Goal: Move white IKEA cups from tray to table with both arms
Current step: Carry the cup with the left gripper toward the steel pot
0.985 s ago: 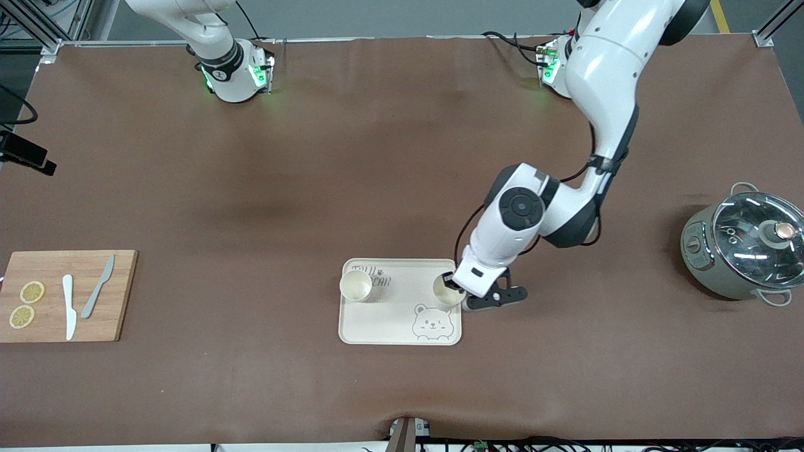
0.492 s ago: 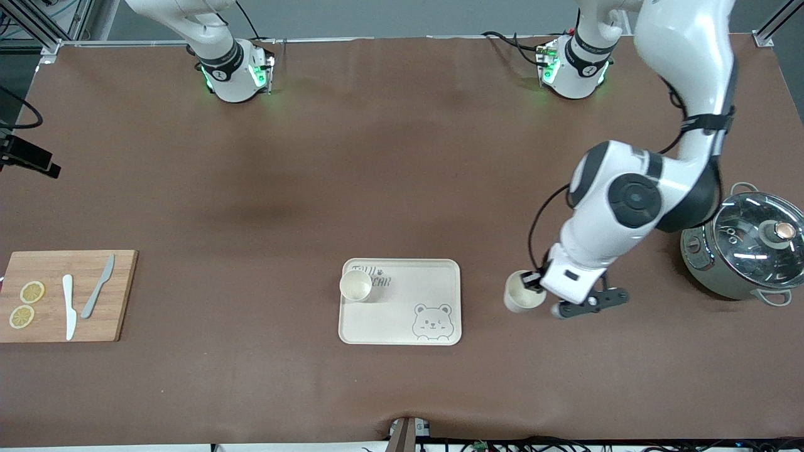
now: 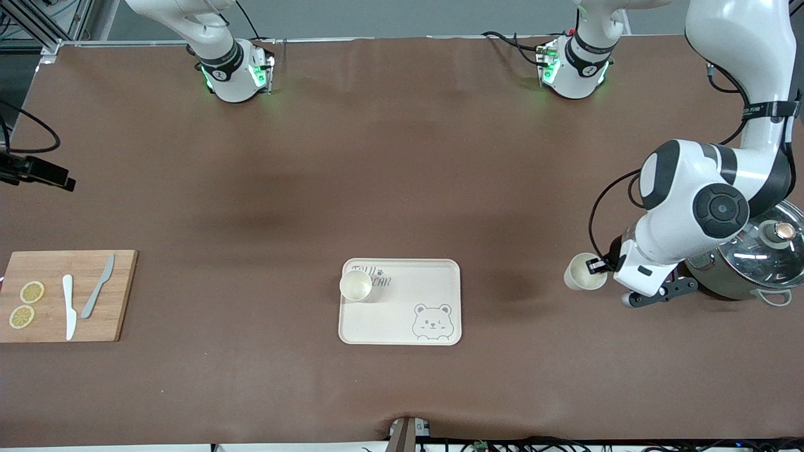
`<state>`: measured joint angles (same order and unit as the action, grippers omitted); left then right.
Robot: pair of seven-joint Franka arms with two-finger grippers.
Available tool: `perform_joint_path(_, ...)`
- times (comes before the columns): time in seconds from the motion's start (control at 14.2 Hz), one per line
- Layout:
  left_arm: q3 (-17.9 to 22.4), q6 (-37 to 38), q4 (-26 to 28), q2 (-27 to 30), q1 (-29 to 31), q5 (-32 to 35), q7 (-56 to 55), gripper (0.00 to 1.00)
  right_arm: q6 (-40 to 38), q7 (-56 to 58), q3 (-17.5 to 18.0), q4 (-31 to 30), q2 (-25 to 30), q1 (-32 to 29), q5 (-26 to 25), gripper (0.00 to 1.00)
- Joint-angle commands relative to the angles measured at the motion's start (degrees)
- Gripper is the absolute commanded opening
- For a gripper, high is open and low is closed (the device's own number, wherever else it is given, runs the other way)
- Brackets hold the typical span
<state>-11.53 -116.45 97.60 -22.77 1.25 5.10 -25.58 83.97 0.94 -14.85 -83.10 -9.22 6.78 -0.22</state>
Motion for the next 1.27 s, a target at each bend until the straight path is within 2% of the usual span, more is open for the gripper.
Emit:
perform_joint_path(0.0, -0.69, -2.55, 9.96, 5.09, 1.91, -0.09, 1.94, 0.0, 1.8, 0.64, 0.17, 1.27, -3.61, -0.71, -1.71, 1.0)
perform_joint_path(0.14, -0.69, -5.0, 14.97, 6.94, 3.4, 0.0, 4.65, 0.0, 4.17, 0.56, 0.08, 1.18, -4.48, -1.94, -0.92, 1.0)
perform_joint_path(0.56, -0.77, -20.8, 27.98, 8.44, 6.48, 0.0, 7.3, 0.0, 11.29, 0.91, 0.43, 1.01, -10.37, -1.24, -0.57, 1.0)
perform_joint_path(0.63, -0.77, -22.93, 29.13, 8.18, 6.84, 0.0, 7.48, 0.0, 12.35, 0.56, 0.52, 0.48, -10.46, -0.63, 0.65, 1.0)
perform_joint_path(0.77, -0.77, -24.44, 29.58, 7.39, 7.01, 0.0, 8.35, 0.0, 12.62, -0.23, 0.44, -0.22, -10.81, -0.19, 7.66, 1.0)
perform_joint_path(0.91, -0.77, -24.97, 29.41, 6.77, 7.54, -0.08, 8.36, 0.0, 12.97, -2.69, 0.52, -0.31, -11.51, -0.1, 9.62, 1.0)
perform_joint_path(0.98, -0.77, -25.14, 29.23, 6.34, 7.72, -0.17, 8.36, 0.06, 13.93, -3.48, 0.52, -0.49, -12.13, 0.77, 10.41, 1.0)
perform_joint_path(1.06, -0.77, -25.15, 29.14, 6.16, 7.81, -0.17, 8.27, 0.26, 15.51, -6.27, 0.52, -1.18, -12.48, 2.7, 11.12, 1.0)
perform_joint_path(1.13, -0.77, -25.15, 28.88, 5.89, 7.81, -0.26, 8.35, 0.69, 17.44, -11.35, 0.44, -2.32, -12.92, 4.98, 11.3, 1.0)
perform_joint_path(1.2, -0.77, -25.15, 28.53, 5.8, 7.81, -0.26, 8.27, 1.0, 19.37, -17.49, 0.44, -4.07, -13.18, 7.26, 11.3, 1.0)
